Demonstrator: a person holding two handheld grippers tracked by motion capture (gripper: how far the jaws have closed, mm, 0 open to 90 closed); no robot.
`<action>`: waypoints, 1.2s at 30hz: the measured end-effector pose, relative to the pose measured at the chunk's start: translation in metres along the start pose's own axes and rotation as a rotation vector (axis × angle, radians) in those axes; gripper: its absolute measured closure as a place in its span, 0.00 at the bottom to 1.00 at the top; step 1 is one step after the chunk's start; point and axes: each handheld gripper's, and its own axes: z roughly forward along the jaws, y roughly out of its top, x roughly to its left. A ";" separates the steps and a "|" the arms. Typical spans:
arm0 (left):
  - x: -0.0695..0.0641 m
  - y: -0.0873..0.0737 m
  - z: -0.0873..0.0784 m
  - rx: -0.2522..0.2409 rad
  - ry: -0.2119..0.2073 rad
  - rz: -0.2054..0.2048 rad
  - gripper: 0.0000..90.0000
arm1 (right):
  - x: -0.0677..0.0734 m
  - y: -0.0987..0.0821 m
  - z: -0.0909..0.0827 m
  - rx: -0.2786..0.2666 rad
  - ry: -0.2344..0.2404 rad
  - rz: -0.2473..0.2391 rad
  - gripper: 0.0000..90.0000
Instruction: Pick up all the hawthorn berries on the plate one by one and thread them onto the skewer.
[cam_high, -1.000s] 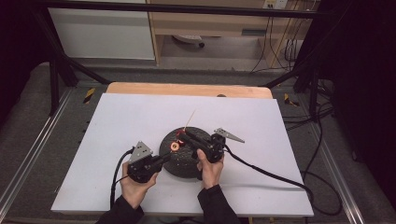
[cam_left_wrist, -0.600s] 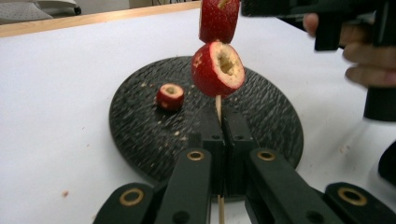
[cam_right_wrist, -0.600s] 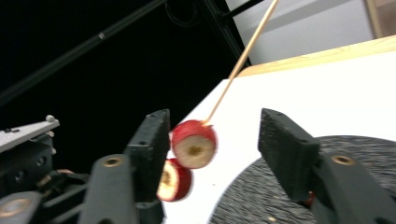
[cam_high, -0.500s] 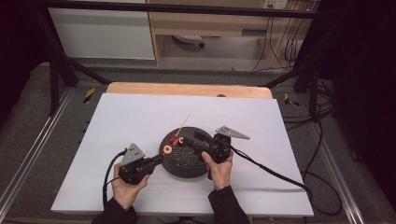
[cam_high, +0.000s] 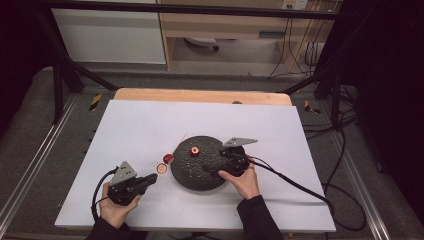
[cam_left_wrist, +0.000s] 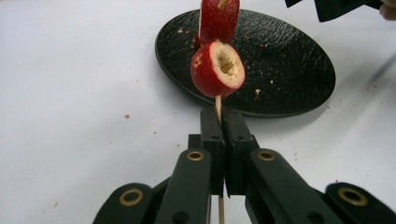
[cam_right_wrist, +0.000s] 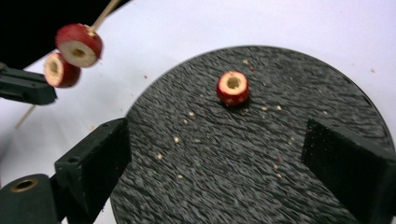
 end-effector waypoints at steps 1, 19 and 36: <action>0.002 -0.003 -0.002 0.006 -0.002 0.001 0.98 | -0.001 0.001 0.000 0.013 -0.001 0.002 0.09; 0.020 -0.019 -0.013 0.015 0.005 -0.023 0.98 | 0.003 0.035 0.020 0.182 -0.037 -0.057 0.08; 0.024 -0.021 -0.014 0.023 0.011 -0.019 0.98 | 0.002 0.065 0.066 0.304 -0.063 -0.041 0.27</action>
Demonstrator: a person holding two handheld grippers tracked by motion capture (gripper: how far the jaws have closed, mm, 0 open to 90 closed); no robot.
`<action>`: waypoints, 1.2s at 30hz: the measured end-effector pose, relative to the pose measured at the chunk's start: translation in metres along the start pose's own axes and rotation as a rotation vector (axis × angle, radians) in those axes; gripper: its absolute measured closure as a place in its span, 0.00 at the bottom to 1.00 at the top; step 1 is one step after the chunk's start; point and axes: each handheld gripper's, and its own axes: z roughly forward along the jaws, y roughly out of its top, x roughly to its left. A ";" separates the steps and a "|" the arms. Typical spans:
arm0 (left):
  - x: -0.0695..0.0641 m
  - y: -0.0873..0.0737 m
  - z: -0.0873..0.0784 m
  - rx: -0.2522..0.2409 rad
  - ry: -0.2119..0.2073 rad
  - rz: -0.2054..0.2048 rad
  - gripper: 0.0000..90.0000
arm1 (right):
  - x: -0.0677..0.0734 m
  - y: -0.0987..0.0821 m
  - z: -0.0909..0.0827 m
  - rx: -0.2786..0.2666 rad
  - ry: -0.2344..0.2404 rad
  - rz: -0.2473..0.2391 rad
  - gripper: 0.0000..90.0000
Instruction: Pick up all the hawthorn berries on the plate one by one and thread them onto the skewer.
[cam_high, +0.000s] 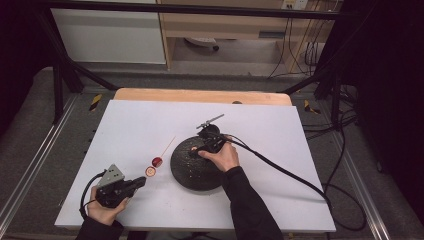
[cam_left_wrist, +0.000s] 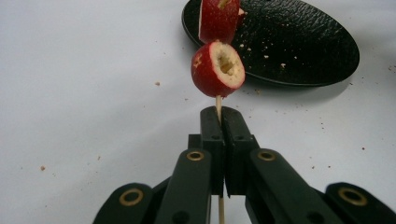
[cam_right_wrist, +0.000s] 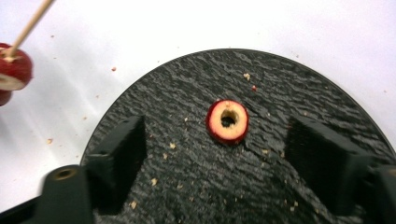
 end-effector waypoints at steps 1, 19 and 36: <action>0.000 0.000 0.000 0.000 0.000 -0.001 0.98 | -0.001 0.002 0.002 0.007 -0.002 0.002 0.28; -0.002 0.000 0.001 0.000 -0.003 0.004 0.98 | -0.017 0.014 0.027 0.087 0.018 0.093 0.56; -0.003 0.000 0.001 0.001 -0.003 0.011 0.98 | -0.023 0.014 0.034 0.126 0.054 0.140 0.67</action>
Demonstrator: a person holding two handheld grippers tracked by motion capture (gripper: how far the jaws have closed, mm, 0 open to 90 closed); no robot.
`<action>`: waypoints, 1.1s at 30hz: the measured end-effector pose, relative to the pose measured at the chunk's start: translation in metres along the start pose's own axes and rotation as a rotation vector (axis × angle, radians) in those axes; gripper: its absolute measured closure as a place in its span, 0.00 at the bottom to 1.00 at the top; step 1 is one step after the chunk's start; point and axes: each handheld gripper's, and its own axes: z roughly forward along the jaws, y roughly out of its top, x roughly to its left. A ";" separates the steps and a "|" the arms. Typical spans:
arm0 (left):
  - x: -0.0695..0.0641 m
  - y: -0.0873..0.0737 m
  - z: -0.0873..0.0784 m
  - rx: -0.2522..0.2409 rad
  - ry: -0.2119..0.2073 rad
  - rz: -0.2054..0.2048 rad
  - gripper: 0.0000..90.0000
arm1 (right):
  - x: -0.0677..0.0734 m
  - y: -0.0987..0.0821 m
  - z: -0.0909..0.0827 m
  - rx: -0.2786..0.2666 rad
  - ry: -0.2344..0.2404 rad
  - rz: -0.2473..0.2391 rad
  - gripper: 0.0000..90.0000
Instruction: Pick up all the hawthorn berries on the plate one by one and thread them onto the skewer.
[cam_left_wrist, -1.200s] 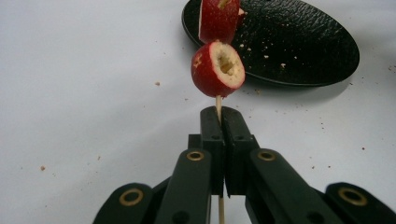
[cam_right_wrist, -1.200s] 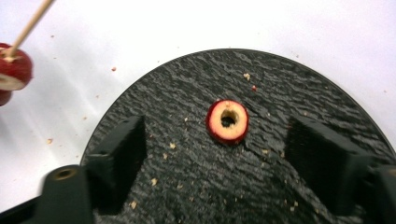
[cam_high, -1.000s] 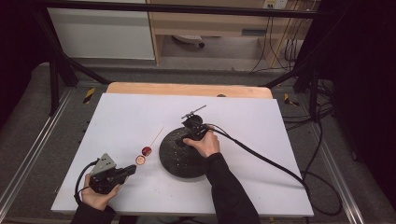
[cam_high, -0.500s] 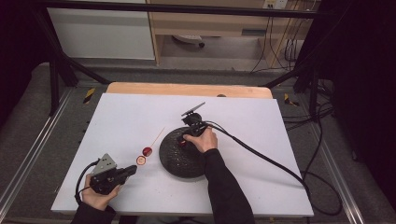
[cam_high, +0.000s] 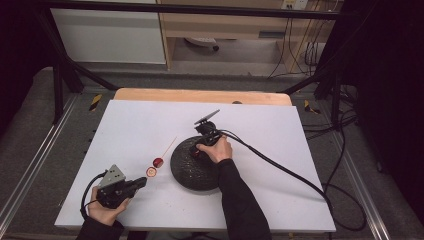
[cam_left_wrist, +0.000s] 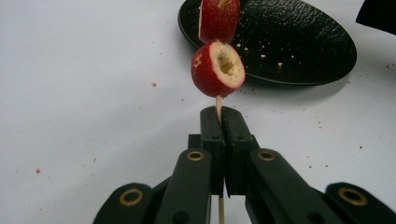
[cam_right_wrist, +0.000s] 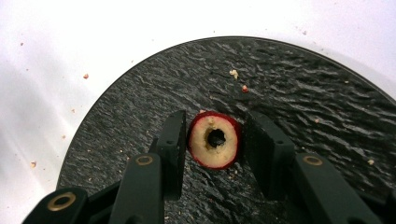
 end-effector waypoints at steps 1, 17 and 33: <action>0.000 0.000 0.000 0.000 0.000 -0.001 0.98 | 0.000 0.000 0.000 0.002 0.000 0.003 0.67; 0.000 0.000 0.000 -0.001 0.002 0.004 0.98 | 0.000 0.001 -0.004 0.003 0.022 0.019 0.70; -0.002 0.001 0.000 -0.006 0.004 0.005 0.98 | 0.005 0.000 -0.016 -0.013 0.019 0.006 0.70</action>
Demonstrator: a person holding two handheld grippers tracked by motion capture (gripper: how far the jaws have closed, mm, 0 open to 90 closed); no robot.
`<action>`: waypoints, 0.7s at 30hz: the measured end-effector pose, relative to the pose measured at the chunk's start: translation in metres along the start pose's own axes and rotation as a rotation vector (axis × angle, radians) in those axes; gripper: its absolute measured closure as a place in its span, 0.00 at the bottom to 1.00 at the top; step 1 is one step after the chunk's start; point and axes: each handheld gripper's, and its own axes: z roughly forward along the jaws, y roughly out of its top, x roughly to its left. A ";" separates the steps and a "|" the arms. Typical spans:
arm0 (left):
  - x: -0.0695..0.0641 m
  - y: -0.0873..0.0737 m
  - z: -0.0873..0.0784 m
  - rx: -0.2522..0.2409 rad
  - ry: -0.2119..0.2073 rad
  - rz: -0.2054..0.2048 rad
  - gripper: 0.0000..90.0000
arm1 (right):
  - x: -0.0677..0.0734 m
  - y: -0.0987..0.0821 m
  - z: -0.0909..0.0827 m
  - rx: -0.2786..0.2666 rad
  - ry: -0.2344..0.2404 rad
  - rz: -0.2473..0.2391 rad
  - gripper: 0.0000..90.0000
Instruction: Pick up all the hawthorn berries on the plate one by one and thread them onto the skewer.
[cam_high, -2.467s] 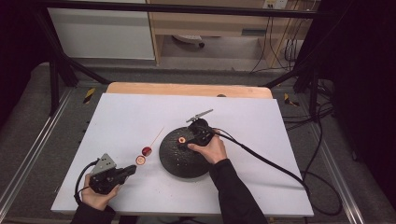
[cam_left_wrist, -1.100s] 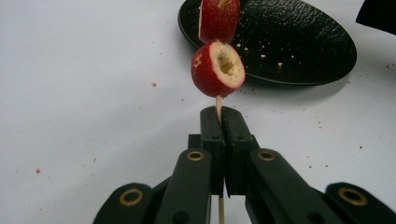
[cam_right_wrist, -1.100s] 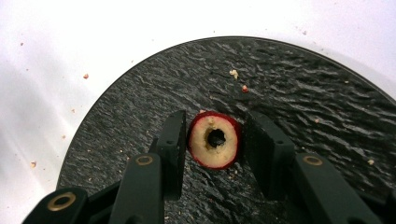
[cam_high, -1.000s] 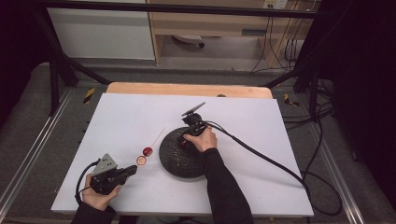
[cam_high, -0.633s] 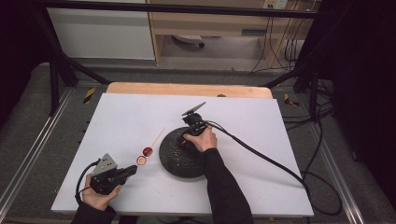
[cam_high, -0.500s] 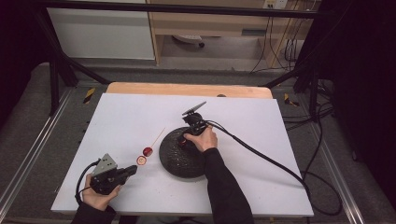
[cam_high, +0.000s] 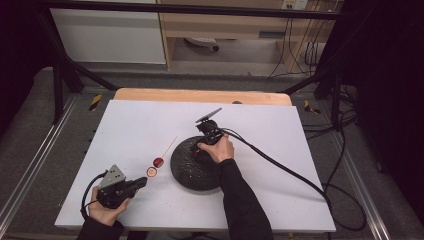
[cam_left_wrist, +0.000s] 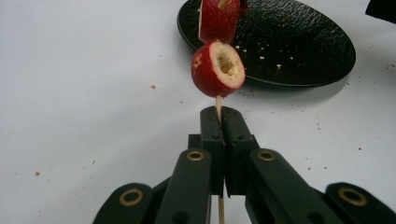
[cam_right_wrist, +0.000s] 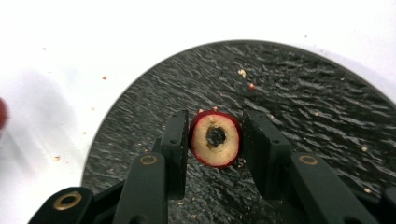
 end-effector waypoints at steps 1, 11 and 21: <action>0.000 0.000 0.000 -0.001 0.000 0.000 0.98 | 0.001 0.000 -0.002 -0.011 0.004 -0.008 0.70; -0.003 0.001 0.000 -0.006 0.001 -0.003 0.98 | 0.013 -0.004 -0.027 -0.103 0.051 -0.024 0.70; -0.010 0.003 0.001 -0.023 -0.004 -0.010 0.98 | 0.013 -0.025 -0.050 -0.235 0.099 -0.022 0.70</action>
